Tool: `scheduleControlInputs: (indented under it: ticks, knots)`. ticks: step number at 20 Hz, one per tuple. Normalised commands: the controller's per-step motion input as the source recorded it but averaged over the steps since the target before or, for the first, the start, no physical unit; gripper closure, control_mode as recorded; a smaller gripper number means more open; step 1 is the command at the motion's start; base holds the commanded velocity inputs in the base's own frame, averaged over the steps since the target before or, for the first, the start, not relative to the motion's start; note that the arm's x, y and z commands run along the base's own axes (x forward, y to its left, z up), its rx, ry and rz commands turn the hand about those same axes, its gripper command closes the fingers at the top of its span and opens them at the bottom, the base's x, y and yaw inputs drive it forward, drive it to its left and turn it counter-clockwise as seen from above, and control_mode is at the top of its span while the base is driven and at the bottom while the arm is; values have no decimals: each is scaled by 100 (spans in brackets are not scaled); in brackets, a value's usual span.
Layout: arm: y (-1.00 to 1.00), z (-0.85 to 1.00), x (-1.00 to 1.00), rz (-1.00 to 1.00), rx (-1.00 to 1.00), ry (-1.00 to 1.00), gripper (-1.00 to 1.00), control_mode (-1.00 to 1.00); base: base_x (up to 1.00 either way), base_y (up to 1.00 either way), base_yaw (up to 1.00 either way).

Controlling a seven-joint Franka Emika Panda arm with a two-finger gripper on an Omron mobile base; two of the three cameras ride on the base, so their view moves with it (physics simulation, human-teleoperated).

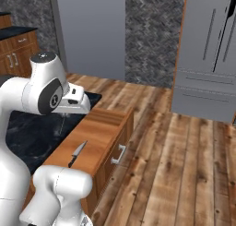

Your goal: Pick up the metallic utensils from the counter and place them in the open drawer. Make sure not to pick up any wooden utensils.

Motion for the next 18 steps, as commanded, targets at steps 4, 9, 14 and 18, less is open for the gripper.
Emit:
scheduleControlInputs:
  ticks: [4,9,14,18]
  knots:
    - [0,0,0,0,0,0,100,100,0,0,-1]
    - [0,0,0,0,0,0,100,100,0,0,0]
    - [0,0,0,0,0,0,100,100,0,0,0]
    - [0,0,0,0,0,0,100,100,0,0,0]
